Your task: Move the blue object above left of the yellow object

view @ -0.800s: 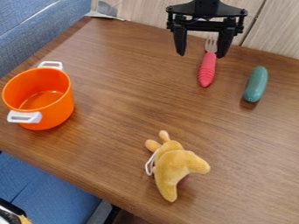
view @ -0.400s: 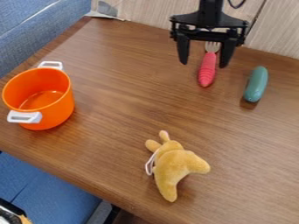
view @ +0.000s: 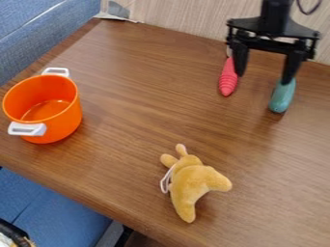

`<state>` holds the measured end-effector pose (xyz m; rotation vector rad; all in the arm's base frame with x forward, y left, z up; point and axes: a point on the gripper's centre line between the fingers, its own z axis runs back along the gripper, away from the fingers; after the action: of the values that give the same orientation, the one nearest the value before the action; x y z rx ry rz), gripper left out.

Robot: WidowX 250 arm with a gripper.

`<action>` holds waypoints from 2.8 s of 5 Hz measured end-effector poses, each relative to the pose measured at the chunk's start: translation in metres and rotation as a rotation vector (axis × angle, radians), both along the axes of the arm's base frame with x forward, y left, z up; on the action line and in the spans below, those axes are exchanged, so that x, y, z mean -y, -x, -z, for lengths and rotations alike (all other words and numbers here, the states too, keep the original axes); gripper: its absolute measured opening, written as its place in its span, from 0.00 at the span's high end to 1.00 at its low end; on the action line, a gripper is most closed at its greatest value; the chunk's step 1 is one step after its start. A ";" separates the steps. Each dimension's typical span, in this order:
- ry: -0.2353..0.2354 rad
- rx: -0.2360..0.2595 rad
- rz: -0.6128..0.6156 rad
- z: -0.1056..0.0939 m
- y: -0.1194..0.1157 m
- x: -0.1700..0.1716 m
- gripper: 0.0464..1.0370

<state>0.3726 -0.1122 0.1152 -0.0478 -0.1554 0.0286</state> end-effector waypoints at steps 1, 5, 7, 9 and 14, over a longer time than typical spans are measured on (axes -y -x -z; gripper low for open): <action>0.011 0.048 0.079 -0.008 -0.003 0.023 0.04; -0.094 -0.080 0.027 0.035 -0.009 0.018 0.08; -0.126 -0.074 0.003 0.038 -0.011 0.014 0.61; -0.110 -0.074 0.038 0.038 -0.011 0.017 0.61; -0.072 -0.017 -0.067 -0.010 0.084 -0.084 0.61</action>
<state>0.2886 -0.0284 0.1249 0.0298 -0.1413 0.0900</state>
